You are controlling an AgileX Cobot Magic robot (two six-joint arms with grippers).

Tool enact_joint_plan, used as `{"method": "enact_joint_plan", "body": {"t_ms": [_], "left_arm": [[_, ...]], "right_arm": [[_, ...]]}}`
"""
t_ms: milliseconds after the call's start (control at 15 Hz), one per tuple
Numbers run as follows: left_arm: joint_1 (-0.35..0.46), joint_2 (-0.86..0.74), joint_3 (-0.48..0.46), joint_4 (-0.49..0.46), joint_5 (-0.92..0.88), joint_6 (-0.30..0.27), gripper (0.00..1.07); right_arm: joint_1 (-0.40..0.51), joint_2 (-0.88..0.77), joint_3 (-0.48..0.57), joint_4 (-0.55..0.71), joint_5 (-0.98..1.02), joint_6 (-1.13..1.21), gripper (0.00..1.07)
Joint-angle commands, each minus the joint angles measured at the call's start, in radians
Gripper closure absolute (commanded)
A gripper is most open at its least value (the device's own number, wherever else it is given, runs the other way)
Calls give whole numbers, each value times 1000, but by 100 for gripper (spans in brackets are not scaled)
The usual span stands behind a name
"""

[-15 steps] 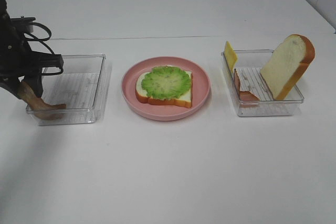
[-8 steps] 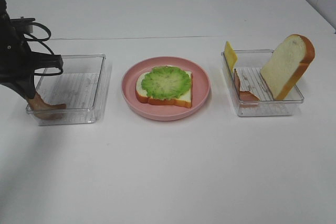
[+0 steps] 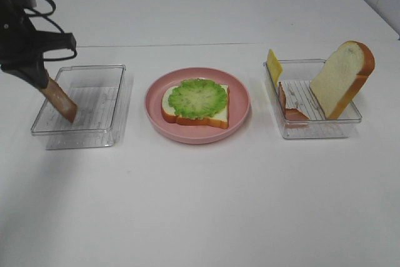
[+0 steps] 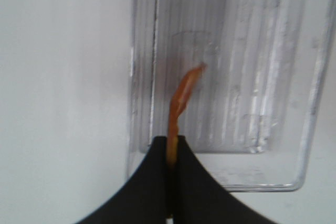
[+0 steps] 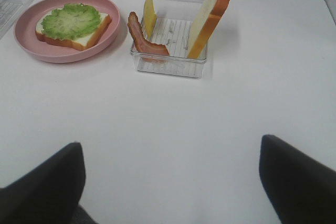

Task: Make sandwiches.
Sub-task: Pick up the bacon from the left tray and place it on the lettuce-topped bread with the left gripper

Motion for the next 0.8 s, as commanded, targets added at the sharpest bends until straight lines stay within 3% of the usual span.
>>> {"method": "enact_joint_plan", "body": {"t_ms": [67, 333, 600, 800], "left_arm": [[-5, -33, -50, -126, 6, 71, 107], [-57, -30, -106, -427, -47, 257, 107], [-163, -12, -106, -645, -171, 386, 107], [-222, 52, -106, -877, -213, 533, 107]], "right_arm": [[-1, -9, 1, -4, -9, -4, 22], [-1, -9, 1, -4, -9, -4, 22], [-1, -9, 1, -4, -9, -4, 22], [-1, -9, 1, -4, -9, -4, 22]]}}
